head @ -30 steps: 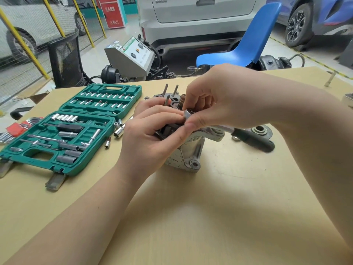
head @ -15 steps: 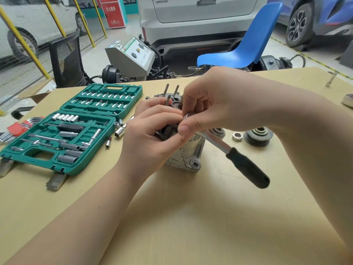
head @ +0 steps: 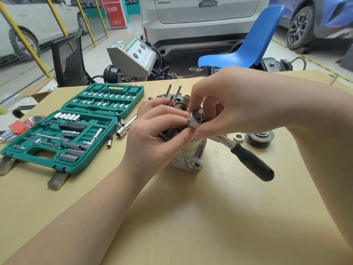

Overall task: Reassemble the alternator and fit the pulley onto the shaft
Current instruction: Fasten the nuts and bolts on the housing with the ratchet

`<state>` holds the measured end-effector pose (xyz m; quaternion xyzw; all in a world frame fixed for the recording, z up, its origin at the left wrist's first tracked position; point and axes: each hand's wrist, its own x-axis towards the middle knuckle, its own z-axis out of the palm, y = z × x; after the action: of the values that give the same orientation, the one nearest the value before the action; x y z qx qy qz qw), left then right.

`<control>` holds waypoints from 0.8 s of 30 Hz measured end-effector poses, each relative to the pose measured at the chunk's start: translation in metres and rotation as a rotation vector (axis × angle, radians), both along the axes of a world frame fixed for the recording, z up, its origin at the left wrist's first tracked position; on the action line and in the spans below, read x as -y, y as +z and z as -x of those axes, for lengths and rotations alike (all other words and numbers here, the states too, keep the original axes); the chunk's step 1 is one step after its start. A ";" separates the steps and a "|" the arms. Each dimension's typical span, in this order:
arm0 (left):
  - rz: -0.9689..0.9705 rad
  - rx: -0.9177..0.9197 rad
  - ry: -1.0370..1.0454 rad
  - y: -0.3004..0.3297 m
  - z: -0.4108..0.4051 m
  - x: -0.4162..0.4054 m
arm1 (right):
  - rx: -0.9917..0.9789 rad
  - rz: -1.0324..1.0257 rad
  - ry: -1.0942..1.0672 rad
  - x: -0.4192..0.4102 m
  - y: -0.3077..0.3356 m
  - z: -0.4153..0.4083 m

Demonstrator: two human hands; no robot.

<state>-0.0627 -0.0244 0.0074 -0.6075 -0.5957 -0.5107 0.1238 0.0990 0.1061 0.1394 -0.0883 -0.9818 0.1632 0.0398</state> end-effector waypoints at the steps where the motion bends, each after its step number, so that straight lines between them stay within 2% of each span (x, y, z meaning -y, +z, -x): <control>1: 0.006 0.005 0.010 -0.001 0.000 0.000 | -0.004 -0.010 0.003 0.000 0.000 -0.001; 8: 0.077 0.146 -0.019 -0.006 0.005 0.005 | -0.056 -0.073 -0.024 -0.007 -0.006 0.001; 17: 0.015 0.061 0.012 -0.005 0.001 0.002 | -0.135 0.000 -0.112 0.005 -0.020 -0.008; 24: -0.004 0.031 0.025 -0.004 -0.003 0.000 | -0.172 0.008 -0.293 0.031 -0.028 -0.009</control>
<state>-0.0597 -0.0247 0.0035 -0.5916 -0.6042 -0.5196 0.1221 0.1077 0.0756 0.1116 -0.2162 -0.9508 0.1664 0.1465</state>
